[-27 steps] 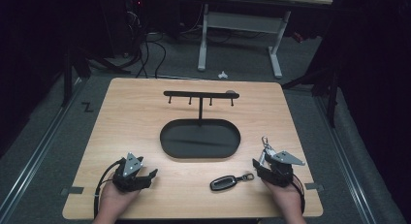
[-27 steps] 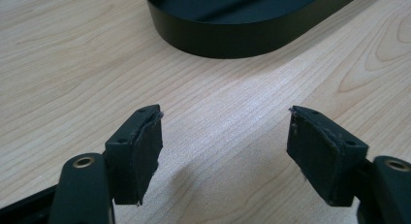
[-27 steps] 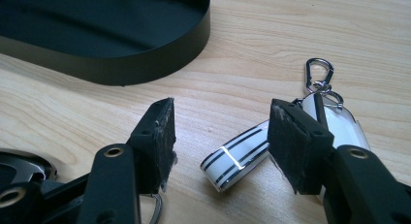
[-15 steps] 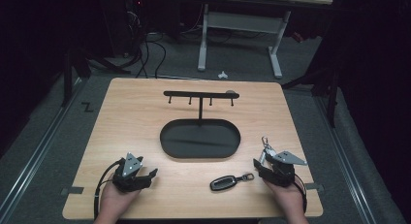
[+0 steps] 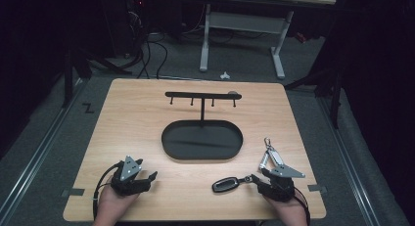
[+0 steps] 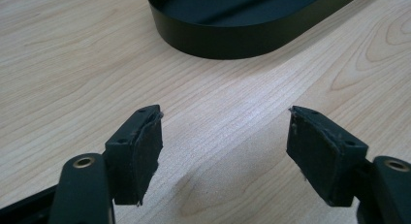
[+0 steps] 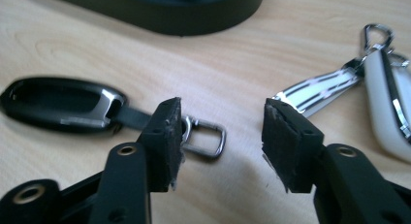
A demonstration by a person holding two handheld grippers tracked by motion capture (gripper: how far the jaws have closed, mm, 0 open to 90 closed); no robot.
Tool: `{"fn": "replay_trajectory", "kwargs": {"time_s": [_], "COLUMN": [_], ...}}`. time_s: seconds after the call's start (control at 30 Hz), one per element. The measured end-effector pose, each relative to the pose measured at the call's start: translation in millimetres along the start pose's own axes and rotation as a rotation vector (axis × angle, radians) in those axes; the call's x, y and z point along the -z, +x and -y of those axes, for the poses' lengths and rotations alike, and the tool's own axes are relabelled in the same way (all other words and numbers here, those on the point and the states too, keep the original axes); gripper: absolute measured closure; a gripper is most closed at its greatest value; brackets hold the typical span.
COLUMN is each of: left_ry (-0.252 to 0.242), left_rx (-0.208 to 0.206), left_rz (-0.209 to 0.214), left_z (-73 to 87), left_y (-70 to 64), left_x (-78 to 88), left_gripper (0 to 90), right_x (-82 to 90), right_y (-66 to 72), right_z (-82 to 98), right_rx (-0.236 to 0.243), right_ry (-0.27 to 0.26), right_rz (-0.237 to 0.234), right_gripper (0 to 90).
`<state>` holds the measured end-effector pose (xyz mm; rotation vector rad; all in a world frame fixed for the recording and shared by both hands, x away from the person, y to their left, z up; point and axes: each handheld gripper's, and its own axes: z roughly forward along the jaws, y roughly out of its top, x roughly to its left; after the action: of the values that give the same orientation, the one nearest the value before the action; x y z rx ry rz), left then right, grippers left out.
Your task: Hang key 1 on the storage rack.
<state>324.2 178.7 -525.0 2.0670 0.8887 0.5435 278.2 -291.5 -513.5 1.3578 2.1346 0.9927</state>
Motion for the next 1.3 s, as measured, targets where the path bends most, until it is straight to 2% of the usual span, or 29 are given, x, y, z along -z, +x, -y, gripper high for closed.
{"fn": "replay_trajectory", "kwargs": {"time_s": [0.13,0.3,0.53,0.67,1.1,1.2,1.3], "left_ry": [0.008,0.010,0.013,0.000,-0.033,-0.043,-0.054], "left_rx": [-0.012,-0.021,-0.034,-0.036,-0.044,-0.044,-0.014], "left_rz": [0.005,0.004,0.008,0.013,0.028,0.037,0.056], "left_z": [-0.7,-2.6,-5.0,-6.9,-15.6,-19.1,-22.7], "left_y": [-2.1,-2.6,-5.1,-5.8,-9.9,-10.5,-7.4], "left_x": [-2.3,-5.1,-7.3,-6.9,-11.5,-15.2,-20.1], "left_gripper": [29.2,29.2,29.2,29.2,29.2,29.2,29.2], "right_x": [-2.2,-6.7,-13.2,-21.4,-55.5,-48.1,-31.6], "right_y": [2.8,4.8,2.5,1.9,9.6,15.3,23.3], "right_z": [2.2,4.5,2.9,-3.7,-32.0,-30.5,-27.3], "right_rx": [0.011,0.033,0.035,0.043,0.045,0.047,0.008], "right_ry": [0.031,0.064,0.072,0.072,0.071,0.051,-0.006], "right_rz": [-0.022,-0.023,0.008,0.023,0.027,0.017,-0.054], "right_gripper": [55.1,59.2,64.0,65.0,62.8,63.3,70.2]}}
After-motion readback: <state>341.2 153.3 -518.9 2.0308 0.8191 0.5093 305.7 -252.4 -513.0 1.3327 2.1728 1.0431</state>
